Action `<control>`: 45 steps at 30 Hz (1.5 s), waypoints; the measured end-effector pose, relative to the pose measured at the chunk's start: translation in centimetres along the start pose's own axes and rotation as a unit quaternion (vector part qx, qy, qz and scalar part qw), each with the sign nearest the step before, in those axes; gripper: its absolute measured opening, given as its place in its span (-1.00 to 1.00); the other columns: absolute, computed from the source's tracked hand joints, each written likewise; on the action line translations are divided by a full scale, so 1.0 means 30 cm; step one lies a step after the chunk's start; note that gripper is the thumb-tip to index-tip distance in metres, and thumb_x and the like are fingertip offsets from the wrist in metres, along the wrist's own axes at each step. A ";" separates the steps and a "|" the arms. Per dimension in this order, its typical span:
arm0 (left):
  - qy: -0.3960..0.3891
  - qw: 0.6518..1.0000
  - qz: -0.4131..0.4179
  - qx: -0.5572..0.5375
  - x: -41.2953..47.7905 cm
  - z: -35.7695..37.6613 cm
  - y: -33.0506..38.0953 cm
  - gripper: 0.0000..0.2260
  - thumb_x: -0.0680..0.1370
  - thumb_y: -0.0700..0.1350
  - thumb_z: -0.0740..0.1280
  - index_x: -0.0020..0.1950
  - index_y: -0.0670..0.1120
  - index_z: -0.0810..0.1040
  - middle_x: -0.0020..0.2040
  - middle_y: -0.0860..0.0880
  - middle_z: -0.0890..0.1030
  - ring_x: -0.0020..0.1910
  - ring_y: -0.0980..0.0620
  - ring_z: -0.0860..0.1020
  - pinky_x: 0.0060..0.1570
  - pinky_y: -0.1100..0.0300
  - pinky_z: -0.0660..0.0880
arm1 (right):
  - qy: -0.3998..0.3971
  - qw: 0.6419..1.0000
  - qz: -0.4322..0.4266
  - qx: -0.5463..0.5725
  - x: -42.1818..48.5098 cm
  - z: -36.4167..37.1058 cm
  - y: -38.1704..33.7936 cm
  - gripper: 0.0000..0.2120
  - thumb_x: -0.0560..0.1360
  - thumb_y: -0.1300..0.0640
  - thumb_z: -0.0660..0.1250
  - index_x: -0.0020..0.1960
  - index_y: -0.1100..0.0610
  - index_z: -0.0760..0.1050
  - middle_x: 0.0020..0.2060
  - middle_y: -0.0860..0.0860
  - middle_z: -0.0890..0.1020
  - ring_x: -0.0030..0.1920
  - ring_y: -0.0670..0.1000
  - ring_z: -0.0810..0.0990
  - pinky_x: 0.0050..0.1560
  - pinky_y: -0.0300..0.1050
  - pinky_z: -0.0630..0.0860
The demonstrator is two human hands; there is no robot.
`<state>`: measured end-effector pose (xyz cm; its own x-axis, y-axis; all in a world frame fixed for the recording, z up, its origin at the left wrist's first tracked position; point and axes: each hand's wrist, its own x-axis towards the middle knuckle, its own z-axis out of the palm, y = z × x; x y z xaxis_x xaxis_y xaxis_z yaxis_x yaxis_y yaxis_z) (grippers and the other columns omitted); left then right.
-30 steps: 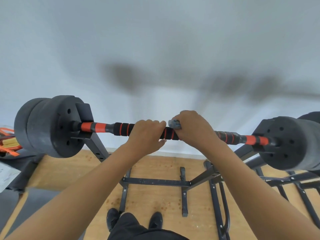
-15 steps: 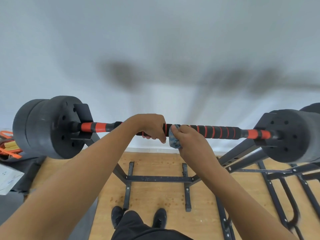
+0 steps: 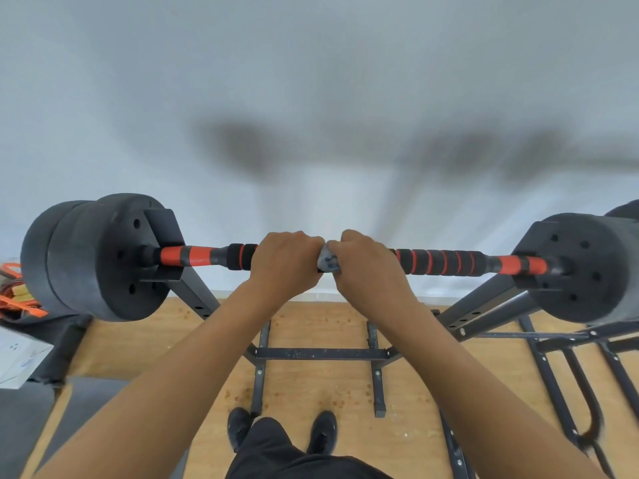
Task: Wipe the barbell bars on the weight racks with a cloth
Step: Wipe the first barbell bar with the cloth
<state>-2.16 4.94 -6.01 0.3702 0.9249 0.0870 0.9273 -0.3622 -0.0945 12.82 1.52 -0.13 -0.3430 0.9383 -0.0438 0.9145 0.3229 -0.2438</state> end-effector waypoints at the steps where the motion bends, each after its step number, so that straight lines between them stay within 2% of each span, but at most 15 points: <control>1: -0.019 1.000 0.004 -0.004 0.006 -0.007 -0.006 -0.91 0.56 -0.05 0.31 -0.14 0.01 0.52 -0.38 0.07 0.43 -0.40 -0.01 0.49 -0.34 0.15 0.38 | 0.007 1.000 -0.006 -0.004 -0.020 0.012 -0.002 -0.79 0.56 0.24 0.27 0.19 0.12 0.51 -0.11 -0.02 0.45 -0.16 -0.01 0.43 -0.22 -0.10 0.47; 4: -0.048 0.999 0.006 -0.009 0.025 -0.036 -0.014 -0.86 0.56 -0.01 0.32 -0.18 0.00 0.53 -0.34 0.06 0.50 -0.37 0.01 0.53 -0.31 0.14 0.46 | 0.000 0.999 -0.040 -0.014 -0.068 0.035 0.015 -0.47 0.60 0.22 0.27 0.54 0.12 0.27 0.16 0.01 0.50 0.13 0.02 0.49 0.00 -0.05 0.57; 7: -0.085 0.996 -0.002 -0.038 0.040 -0.046 -0.018 -0.83 0.53 0.02 0.32 -0.24 0.02 0.47 -0.34 0.06 0.53 -0.40 0.06 0.50 -0.34 0.16 0.43 | -0.031 0.998 -0.055 -0.010 -0.130 0.054 0.028 -0.46 0.59 0.20 0.30 0.55 0.07 0.30 0.18 -0.01 0.50 0.17 0.01 0.49 0.03 -0.09 0.56; 10: -0.097 0.994 0.000 -0.050 0.042 -0.045 -0.023 -0.83 0.49 0.04 0.35 -0.24 0.03 0.46 -0.34 0.07 0.54 -0.41 0.08 0.50 -0.34 0.18 0.40 | -0.054 0.997 -0.046 0.005 -0.198 0.044 0.069 -0.53 0.54 0.24 0.32 0.44 0.03 0.45 -0.01 -0.04 0.49 -0.03 0.00 0.50 -0.08 -0.07 0.55; 14: -0.131 0.988 0.000 -0.082 0.051 -0.061 -0.027 -0.83 0.47 -0.01 0.36 -0.27 0.01 0.45 -0.36 0.06 0.52 -0.42 0.03 0.50 -0.35 0.20 0.42 | 0.069 0.996 -0.027 0.058 -0.139 -0.070 0.128 -0.74 0.46 0.35 0.37 0.08 0.09 0.63 -0.23 -0.03 0.51 -0.25 0.02 0.50 -0.23 -0.02 0.55; 16: -0.173 0.979 -0.006 -0.108 0.064 -0.074 -0.032 -0.86 0.44 -0.03 0.38 -0.26 -0.01 0.47 -0.38 0.05 0.52 -0.44 0.01 0.48 -0.36 0.21 0.42 | 0.081 0.996 -0.009 0.022 -0.048 -0.106 0.126 -0.78 0.45 0.31 0.28 -0.27 0.03 0.42 -0.34 -0.01 0.42 -0.34 0.03 0.44 -0.33 -0.08 0.46; 18: -0.230 0.963 -0.013 -0.138 0.081 -0.080 -0.041 -0.87 0.42 -0.04 0.40 -0.26 -0.03 0.49 -0.42 0.03 0.52 -0.47 -0.01 0.50 -0.36 0.21 0.44 | 0.051 0.999 0.001 0.019 0.015 -0.092 0.104 -0.77 0.42 0.28 0.23 -0.34 0.03 0.33 -0.36 -0.01 0.37 -0.36 0.06 0.41 -0.36 -0.05 0.37; 22: -0.342 0.908 -0.011 -0.243 0.117 -0.095 -0.067 -0.84 0.42 -0.10 0.42 -0.25 -0.14 0.50 -0.46 -0.07 0.52 -0.52 -0.07 0.49 -0.35 0.15 0.46 | 0.022 1.000 0.016 -0.001 -0.015 -0.011 0.043 -0.91 0.50 0.25 0.29 -0.06 0.13 0.56 -0.22 -0.01 0.41 -0.27 0.03 0.45 -0.28 -0.07 0.45; 26: -0.435 0.848 0.001 -0.302 0.151 -0.111 -0.092 -0.81 0.47 -0.07 0.49 -0.20 -0.15 0.56 -0.40 -0.06 0.54 -0.48 -0.03 0.46 -0.35 0.12 0.47 | 0.051 0.998 -0.021 0.000 -0.105 0.047 0.058 -0.53 0.51 0.27 0.36 0.41 0.17 0.45 -0.03 0.03 0.55 -0.04 0.07 0.54 -0.14 0.03 0.59; 28: -0.464 0.829 0.007 -0.312 0.158 -0.117 -0.095 -0.69 0.46 0.07 0.56 -0.15 -0.14 0.57 -0.37 -0.07 0.54 -0.46 -0.03 0.45 -0.35 0.14 0.47 | 0.057 0.998 -0.033 -0.004 -0.151 0.072 0.067 -0.43 0.45 0.28 0.44 0.45 0.18 0.44 -0.03 0.03 0.58 -0.03 0.07 0.56 -0.20 -0.01 0.59; 30: -0.436 0.837 0.010 -0.331 0.147 -0.117 -0.097 -0.55 0.42 0.21 0.59 -0.11 -0.15 0.58 -0.35 -0.07 0.58 -0.46 -0.01 0.49 -0.34 0.13 0.51 | 0.061 0.998 -0.023 0.018 -0.193 0.095 0.079 -0.45 0.40 0.29 0.49 0.38 0.14 0.52 -0.12 -0.01 0.55 -0.15 0.03 0.52 -0.30 -0.07 0.56; 35: -0.103 0.990 0.054 -0.076 0.012 -0.089 -0.077 -0.49 0.41 0.47 0.41 -0.05 0.06 0.44 -0.23 0.11 0.57 -0.26 0.05 0.55 -0.27 0.16 0.39 | 0.126 0.987 -0.006 0.097 -0.188 0.028 0.113 -0.53 0.38 0.37 0.45 0.26 0.10 0.60 -0.17 -0.02 0.54 -0.23 0.02 0.52 -0.32 -0.02 0.56; 39: 0.026 0.999 0.023 -0.001 -0.045 0.005 -0.020 -0.64 0.52 0.27 0.41 -0.11 0.02 0.42 -0.34 0.10 0.49 -0.40 0.02 0.51 -0.34 0.15 0.51 | 0.086 0.996 0.024 0.028 -0.021 -0.040 0.106 -0.93 0.47 0.23 0.31 -0.15 0.08 0.51 -0.33 -0.01 0.45 -0.29 0.05 0.51 -0.30 -0.05 0.50; 41: 0.057 0.998 0.006 0.002 -0.031 0.027 -0.019 -0.67 0.47 0.07 0.48 -0.27 -0.01 0.35 -0.49 0.09 0.34 -0.56 0.00 0.37 -0.50 0.20 0.38 | 0.032 0.998 0.044 0.009 0.014 -0.025 0.078 -0.89 0.47 0.20 0.24 -0.24 0.09 0.46 -0.37 -0.04 0.42 -0.28 0.07 0.55 -0.27 -0.07 0.50; 45: 0.007 1.000 0.001 0.014 -0.006 0.010 -0.024 -0.82 0.53 -0.01 0.32 -0.23 -0.02 0.42 -0.44 0.07 0.40 -0.50 0.01 0.41 -0.41 0.19 0.33 | 0.047 0.998 0.038 0.016 -0.078 0.034 0.046 -0.79 0.55 0.21 0.23 0.16 0.07 0.51 -0.21 -0.05 0.45 -0.17 0.03 0.52 -0.25 -0.13 0.44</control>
<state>-2.90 5.06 -6.26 0.3727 0.9226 0.0998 0.9247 -0.3603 -0.1228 14.68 -0.35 -1.36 -0.2504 0.9677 0.0283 0.9288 0.2484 -0.2750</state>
